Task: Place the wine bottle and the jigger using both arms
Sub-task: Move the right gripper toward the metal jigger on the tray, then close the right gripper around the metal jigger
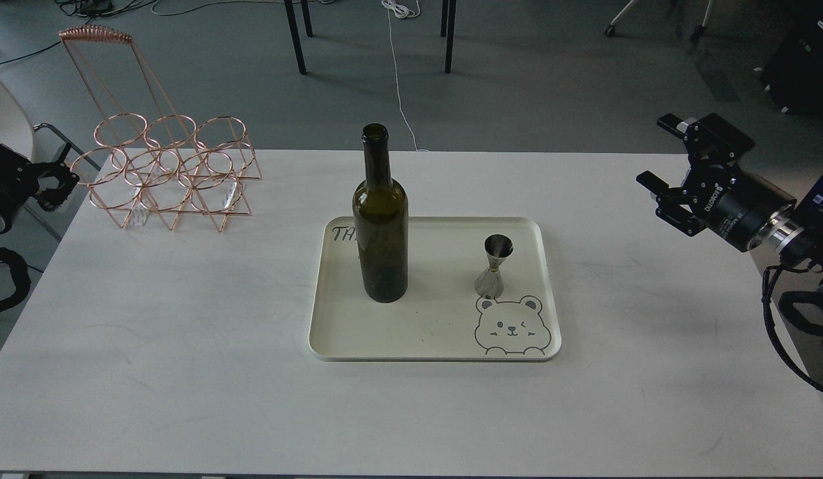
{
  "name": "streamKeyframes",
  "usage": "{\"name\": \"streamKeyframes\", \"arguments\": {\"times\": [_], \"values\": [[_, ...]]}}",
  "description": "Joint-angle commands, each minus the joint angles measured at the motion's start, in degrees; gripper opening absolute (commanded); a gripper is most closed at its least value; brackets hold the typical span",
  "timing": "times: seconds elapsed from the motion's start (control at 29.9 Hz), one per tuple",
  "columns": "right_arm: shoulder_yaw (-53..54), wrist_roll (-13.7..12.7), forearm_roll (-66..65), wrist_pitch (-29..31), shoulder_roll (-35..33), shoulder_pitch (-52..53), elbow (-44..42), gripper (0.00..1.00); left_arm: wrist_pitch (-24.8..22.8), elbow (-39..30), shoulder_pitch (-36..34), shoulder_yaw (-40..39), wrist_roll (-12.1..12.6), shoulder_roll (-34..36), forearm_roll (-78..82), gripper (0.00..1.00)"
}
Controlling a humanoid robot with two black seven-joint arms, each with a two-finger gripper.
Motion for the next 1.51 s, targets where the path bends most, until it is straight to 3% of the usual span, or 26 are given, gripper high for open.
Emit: {"name": "streamKeyframes", "arguments": {"times": [0.0,0.27,0.4,0.57,0.77,0.94,1.47], "values": [[-0.2,0.1,-11.8,-4.6,-1.2,-0.8,5.0,0.99,0.0,-0.1,-0.1,-0.1,-0.1,0.1,-0.1,0.98],[-0.1,0.4,-43.8,-10.7,-1.2,-1.6,11.2,0.98,0.0,-0.1,-0.4,-0.1,-0.2,1.4,-0.1,0.98],[-2.0,2.6,-60.0,-13.8,0.2,-2.1,12.1,0.98,0.0,-0.1,-0.4,-0.1,-0.3,1.4,-0.1,0.98],[-8.7,3.7,-69.7,-19.7,2.3,-1.5,11.6,0.96,0.0,-0.1,-0.3,-0.1,-0.3,1.3,-0.1,0.98],[-13.4,3.6,-82.9,-20.6,5.8,-1.4,9.2,0.87,0.0,-0.1,-0.3,-0.2,-0.4,0.8,-0.1,0.98],[-13.4,3.6,-88.2,-20.6,11.1,-1.2,4.0,0.77,0.0,-0.1,-0.1,-0.1,-0.4,0.7,-0.1,0.98],[-17.7,3.3,-90.0,-24.5,23.6,7.7,-12.6,0.69,0.0,0.4,-0.3,-0.9,-0.5,1.3,-0.2,0.98]]}}
